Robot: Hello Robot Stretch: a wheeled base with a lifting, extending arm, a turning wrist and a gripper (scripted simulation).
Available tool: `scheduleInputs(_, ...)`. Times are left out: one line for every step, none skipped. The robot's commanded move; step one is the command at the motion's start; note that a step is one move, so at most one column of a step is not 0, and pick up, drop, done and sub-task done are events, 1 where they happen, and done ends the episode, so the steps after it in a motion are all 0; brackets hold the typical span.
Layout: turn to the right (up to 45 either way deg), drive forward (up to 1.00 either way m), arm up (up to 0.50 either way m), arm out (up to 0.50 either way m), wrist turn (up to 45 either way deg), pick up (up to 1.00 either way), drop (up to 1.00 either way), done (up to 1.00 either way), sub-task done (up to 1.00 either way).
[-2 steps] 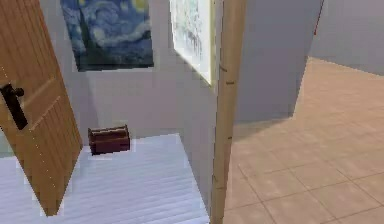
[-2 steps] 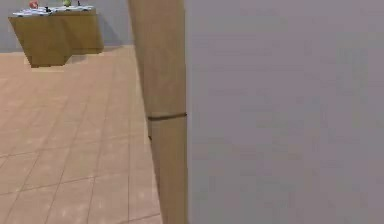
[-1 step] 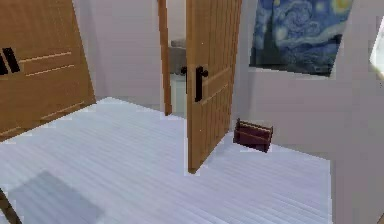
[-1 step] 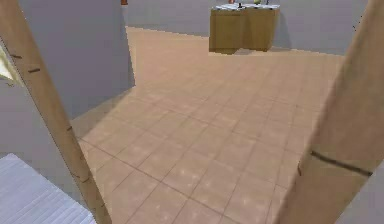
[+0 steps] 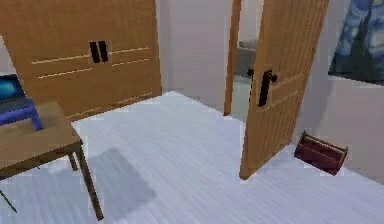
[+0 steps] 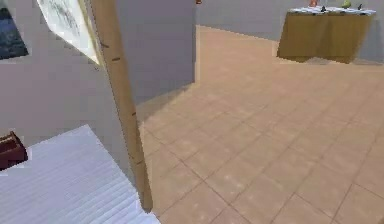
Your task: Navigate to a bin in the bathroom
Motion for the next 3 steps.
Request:
scheduleInputs(0.0,1.0,0.0,0.0,0.0,0.0,0.0,0.0,0.0)
scheduleInputs(-9.0,0.0,0.0,0.0,0.0,0.0,0.0,0.0,0.0)
scheduleInputs(0.0,0.15,0.0,0.0,0.0,0.0,0.0,0.0,0.0)
